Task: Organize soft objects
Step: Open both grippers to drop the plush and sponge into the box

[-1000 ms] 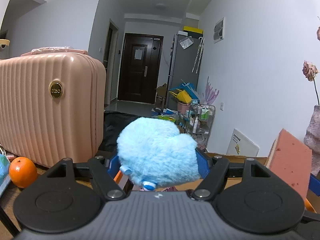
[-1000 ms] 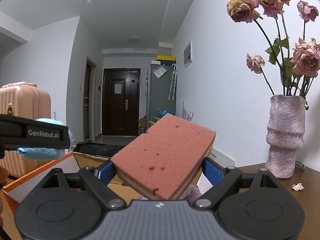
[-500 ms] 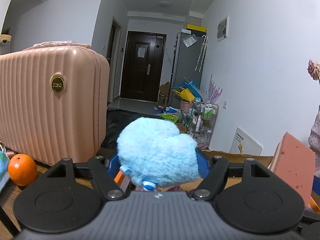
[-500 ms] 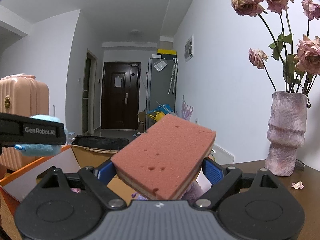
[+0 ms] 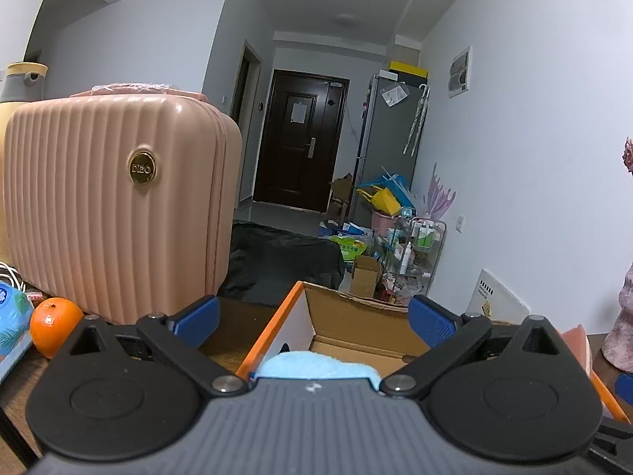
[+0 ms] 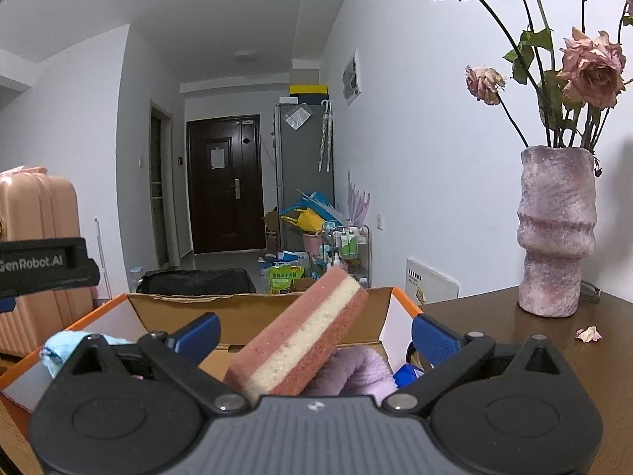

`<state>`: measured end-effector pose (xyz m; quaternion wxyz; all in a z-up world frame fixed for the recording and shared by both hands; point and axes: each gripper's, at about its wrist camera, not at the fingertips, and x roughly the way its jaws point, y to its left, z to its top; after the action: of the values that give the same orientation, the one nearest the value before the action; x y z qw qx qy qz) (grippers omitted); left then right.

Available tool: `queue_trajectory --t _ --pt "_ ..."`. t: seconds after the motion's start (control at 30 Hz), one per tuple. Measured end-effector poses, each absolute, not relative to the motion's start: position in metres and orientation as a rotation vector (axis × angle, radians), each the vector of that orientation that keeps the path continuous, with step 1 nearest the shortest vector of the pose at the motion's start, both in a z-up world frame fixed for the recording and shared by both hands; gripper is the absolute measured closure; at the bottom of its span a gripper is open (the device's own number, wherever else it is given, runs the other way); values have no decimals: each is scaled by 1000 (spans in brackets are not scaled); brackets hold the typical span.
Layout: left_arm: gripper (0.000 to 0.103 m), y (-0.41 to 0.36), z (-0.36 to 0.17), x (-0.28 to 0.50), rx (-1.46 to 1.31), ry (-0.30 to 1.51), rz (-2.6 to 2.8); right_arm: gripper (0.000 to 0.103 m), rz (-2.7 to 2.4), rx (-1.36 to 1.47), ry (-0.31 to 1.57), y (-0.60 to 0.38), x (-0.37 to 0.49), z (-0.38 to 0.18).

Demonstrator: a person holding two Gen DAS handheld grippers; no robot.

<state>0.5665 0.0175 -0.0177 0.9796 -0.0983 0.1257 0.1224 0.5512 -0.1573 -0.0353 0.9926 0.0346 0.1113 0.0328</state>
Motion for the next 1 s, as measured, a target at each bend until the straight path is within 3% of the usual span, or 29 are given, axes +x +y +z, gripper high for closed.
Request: queue_trajectory --t 1.0 --pt "0 26 -16 528 -211 243 288 0 46 48 153 -167 501 -29"
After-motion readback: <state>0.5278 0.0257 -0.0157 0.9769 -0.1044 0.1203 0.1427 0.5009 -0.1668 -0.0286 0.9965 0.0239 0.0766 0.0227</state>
